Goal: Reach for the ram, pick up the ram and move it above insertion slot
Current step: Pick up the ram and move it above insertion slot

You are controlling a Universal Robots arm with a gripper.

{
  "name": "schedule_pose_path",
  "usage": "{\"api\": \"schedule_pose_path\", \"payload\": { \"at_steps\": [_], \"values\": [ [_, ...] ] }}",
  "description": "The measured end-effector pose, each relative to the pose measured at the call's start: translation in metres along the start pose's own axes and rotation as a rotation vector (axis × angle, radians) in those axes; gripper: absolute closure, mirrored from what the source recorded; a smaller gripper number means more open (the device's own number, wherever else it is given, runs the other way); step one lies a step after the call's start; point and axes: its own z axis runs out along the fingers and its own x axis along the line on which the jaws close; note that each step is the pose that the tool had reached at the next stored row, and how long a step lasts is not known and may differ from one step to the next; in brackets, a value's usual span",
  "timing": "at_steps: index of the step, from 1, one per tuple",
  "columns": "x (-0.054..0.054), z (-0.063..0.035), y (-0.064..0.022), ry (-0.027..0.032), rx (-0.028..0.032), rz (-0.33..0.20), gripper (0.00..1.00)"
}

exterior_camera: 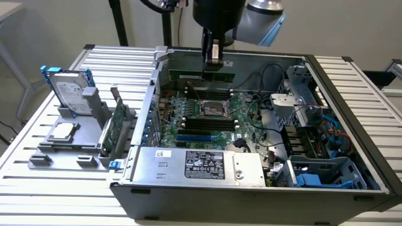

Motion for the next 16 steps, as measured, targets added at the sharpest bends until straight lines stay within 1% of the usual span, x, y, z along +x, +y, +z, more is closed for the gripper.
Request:
{"api": "schedule_pose_path", "payload": {
  "at_steps": [4,7,9,12,13,14,16],
  "values": [
    [-0.015,0.0059,-0.0087,0.0044,0.0000,0.000,0.86],
    [-0.026,0.0100,-0.0137,0.0138,-0.0003,0.000,0.86],
    [-0.034,0.0126,-0.0163,0.0222,-0.0006,0.001,0.86],
    [-0.043,0.0160,-0.0184,0.0387,-0.0008,0.001,0.86],
    [-0.045,0.0165,-0.0186,0.0428,-0.0010,0.002,0.86],
    [-0.046,0.0167,-0.0188,0.0439,-0.0010,0.002,0.86],
    [-0.046,0.0167,-0.0188,0.0438,-0.0010,0.001,0.86]
  ]
}}
